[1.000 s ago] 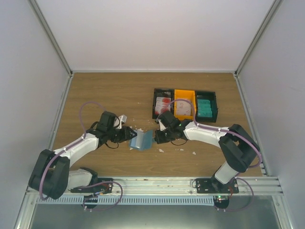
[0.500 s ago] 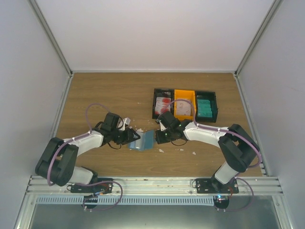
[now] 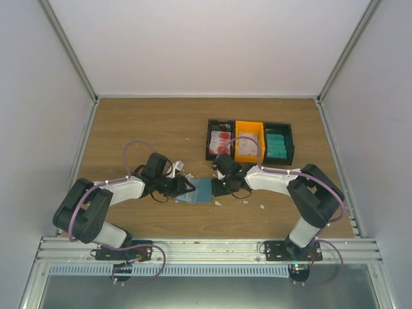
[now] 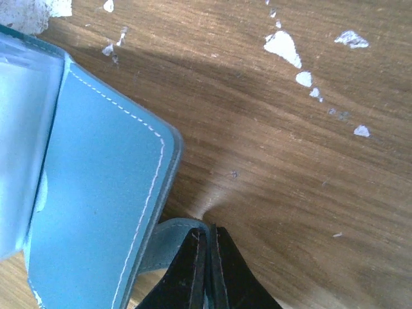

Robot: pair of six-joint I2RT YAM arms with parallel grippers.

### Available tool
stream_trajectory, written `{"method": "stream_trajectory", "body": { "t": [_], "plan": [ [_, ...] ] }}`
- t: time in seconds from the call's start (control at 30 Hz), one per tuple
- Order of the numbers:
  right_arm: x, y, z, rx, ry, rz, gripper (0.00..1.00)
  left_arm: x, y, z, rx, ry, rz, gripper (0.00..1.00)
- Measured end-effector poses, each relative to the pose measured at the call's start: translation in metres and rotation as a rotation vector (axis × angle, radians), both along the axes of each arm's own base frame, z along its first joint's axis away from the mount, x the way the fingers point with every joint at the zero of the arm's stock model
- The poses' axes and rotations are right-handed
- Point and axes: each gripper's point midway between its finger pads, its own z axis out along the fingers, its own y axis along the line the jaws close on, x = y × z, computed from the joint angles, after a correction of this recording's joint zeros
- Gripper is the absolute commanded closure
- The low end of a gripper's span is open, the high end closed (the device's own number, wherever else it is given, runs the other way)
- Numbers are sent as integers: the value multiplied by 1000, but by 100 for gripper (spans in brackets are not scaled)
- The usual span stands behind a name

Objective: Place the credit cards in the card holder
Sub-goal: Open the card holder at the center of the board.

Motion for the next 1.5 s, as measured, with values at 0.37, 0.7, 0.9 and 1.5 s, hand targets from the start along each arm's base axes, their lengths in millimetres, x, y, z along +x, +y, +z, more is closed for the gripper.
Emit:
{"method": "stream_trajectory", "body": {
  "t": [0.37, 0.7, 0.9, 1.5],
  "plan": [
    [10, -4, 1, -22, -46, -34, 76, -10, -25, 6, -83, -3, -87, 66],
    [21, -13, 34, -25, -141, -83, 60, -12, -34, -2, -94, 18, -101, 72],
    [27, -4, 65, 46, -190, -76, 75, -9, -40, -5, -90, 23, -111, 79],
    [3, 46, 22, 191, 38, 95, 98, -6, -36, -26, -29, 43, -92, 93]
  ]
}}
